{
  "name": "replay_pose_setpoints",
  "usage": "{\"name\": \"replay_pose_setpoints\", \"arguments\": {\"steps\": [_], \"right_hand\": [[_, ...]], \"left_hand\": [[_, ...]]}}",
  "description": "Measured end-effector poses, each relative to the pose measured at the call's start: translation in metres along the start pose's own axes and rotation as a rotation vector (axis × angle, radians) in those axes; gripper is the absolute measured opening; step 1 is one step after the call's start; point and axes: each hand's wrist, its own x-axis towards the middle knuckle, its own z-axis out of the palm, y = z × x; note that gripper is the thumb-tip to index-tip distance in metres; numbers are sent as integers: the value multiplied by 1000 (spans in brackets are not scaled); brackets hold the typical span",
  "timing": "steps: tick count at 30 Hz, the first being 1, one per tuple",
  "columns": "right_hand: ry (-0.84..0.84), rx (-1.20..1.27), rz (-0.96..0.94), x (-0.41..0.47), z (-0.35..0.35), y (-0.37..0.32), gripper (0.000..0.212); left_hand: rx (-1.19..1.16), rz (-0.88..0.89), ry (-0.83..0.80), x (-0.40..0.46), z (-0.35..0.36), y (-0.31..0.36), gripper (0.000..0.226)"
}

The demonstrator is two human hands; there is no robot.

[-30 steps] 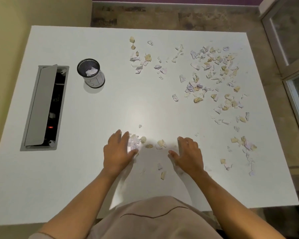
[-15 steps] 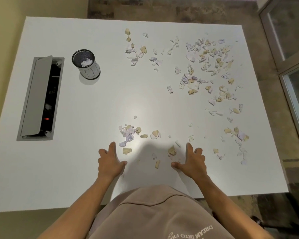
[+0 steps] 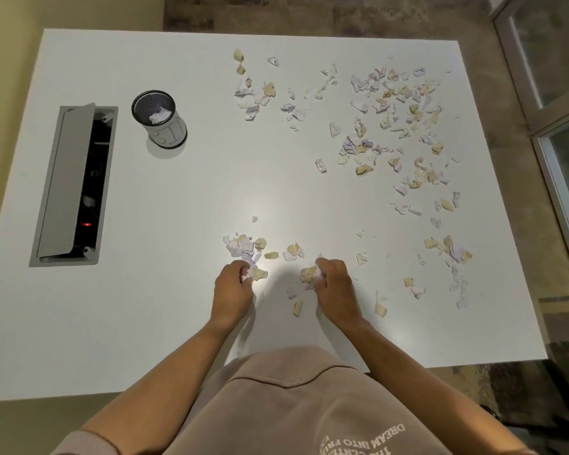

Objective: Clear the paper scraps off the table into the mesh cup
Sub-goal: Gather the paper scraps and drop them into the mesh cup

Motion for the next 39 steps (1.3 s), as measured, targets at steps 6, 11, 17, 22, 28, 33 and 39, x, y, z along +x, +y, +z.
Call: {"name": "replay_pose_setpoints", "arguments": {"steps": [6,11,17,22,28,33,39], "right_hand": [[97,-184,-393,-31,-17,37,17],[-222,-428,-795,-49,-6,60,37],[-367,-734,-746,-39,11,42,63],[-354,-700,-621,-28,18,26,67],[-108,-485,-558,-41,7,28,49],[97,-414,-217,-61,-11,58,53],[198,-350,189,-75,-14,84,73]], "left_hand": [[231,670,-24,-19,-12,-34,23],[367,1172,-356,-31,-2,-67,37],[774,1115,-444,-27,2,-64,57],[753,839,-535,-11,11,-43,70],[695,881,-421,-12,11,-38,58],[485,865,-304,-24,1,-47,45],[466,673,-151,-35,-7,-64,35]]}}
